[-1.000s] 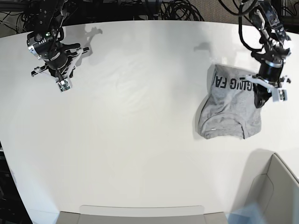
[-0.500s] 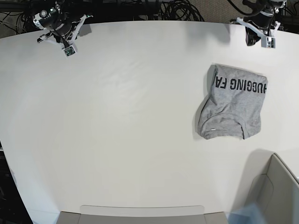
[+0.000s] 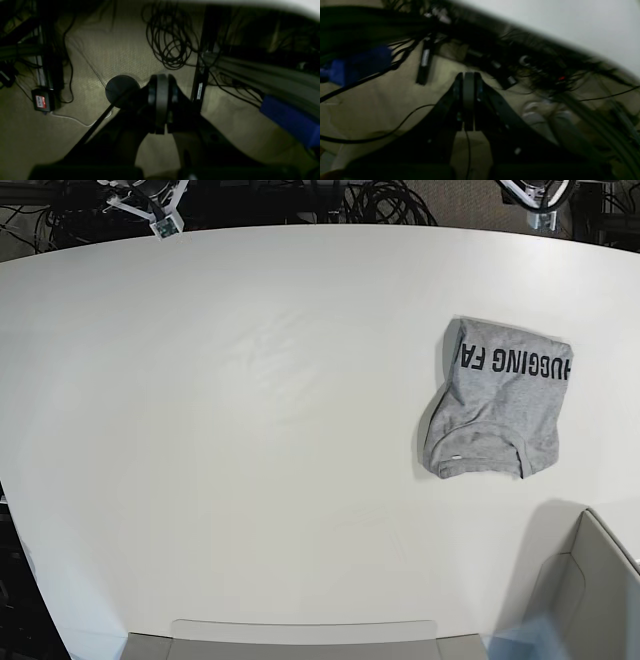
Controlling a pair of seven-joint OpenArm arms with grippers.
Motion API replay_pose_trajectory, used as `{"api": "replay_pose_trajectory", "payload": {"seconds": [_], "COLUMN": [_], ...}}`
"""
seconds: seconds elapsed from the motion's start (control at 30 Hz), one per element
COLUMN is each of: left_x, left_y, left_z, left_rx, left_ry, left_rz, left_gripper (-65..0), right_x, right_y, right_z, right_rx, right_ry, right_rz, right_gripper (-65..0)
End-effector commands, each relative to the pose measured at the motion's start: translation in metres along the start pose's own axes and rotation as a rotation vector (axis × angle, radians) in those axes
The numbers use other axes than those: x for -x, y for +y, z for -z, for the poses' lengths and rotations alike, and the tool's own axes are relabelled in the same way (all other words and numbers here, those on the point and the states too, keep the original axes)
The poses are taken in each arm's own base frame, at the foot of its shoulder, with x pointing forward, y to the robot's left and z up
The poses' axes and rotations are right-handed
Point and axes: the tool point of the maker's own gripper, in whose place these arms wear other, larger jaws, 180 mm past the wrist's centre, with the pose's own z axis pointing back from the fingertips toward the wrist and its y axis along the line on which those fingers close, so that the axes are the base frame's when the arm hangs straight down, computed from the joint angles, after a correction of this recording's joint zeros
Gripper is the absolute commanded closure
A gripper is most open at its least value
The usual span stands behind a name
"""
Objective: Fold the T-shirt properly
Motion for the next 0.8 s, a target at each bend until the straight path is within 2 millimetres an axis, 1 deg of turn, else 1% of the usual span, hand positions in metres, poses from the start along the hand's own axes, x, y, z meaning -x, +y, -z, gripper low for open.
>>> {"api": "replay_pose_trajectory", "payload": {"seconds": [0.0, 0.07, 0.13, 0.2, 0.3, 0.4, 0.47, 0.57, 0.6, 0.67, 0.73, 0.77], "left_x": [0.007, 0.022, 0.038, 0.055, 0.077, 0.104, 0.111, 0.137, 0.145, 0.152, 0.163, 0.167], "left_y": [-0.005, -0.007, -0.009, -0.008, -0.007, -0.024, -0.032, -0.039, -0.042, -0.047, -0.054, -0.055], "left_z": [0.001, 0.007, 0.013, 0.018, 0.024, 0.034, 0.046, 0.063, 0.071, 0.084, 0.094, 0.098], "left_rx": [0.012, 0.021, 0.03, 0.034, 0.034, 0.073, 0.09, 0.099, 0.103, 0.109, 0.121, 0.125], "left_ry": [-0.004, 0.011, 0.031, 0.045, 0.059, 0.099, 0.106, 0.164, 0.183, 0.197, 0.219, 0.23], "left_rz": [0.001, -0.007, -0.029, -0.059, -0.102, -0.092, -0.078, -0.088, -0.096, -0.11, -0.126, -0.124], "left_gripper": [0.0, 0.0, 0.0, 0.0, 0.0, 0.0, 0.0, 0.0, 0.0, 0.0, 0.0, 0.0], "right_x": [0.006, 0.013, 0.024, 0.027, 0.04, 0.058, 0.067, 0.083, 0.085, 0.091, 0.097, 0.101], "right_y": [0.004, 0.007, 0.015, 0.022, 0.039, 0.051, 0.055, 0.064, 0.065, 0.07, 0.073, 0.071], "right_z": [-0.001, 0.002, 0.007, 0.012, 0.025, 0.041, 0.054, 0.071, 0.076, 0.085, 0.095, 0.1], "right_rx": [-0.009, -0.021, -0.043, -0.063, -0.112, -0.155, -0.174, -0.206, -0.213, -0.226, -0.237, -0.236], "right_ry": [0.008, 0.026, 0.052, 0.04, 0.019, 0.023, 0.025, 0.042, 0.039, 0.036, 0.029, 0.027], "right_rz": [0.001, 0.015, 0.041, 0.068, 0.13, 0.19, 0.231, 0.289, 0.306, 0.34, 0.377, 0.393], "right_gripper": [0.0, 0.0, 0.0, 0.0, 0.0, 0.0, 0.0, 0.0, 0.0, 0.0, 0.0, 0.0]}}
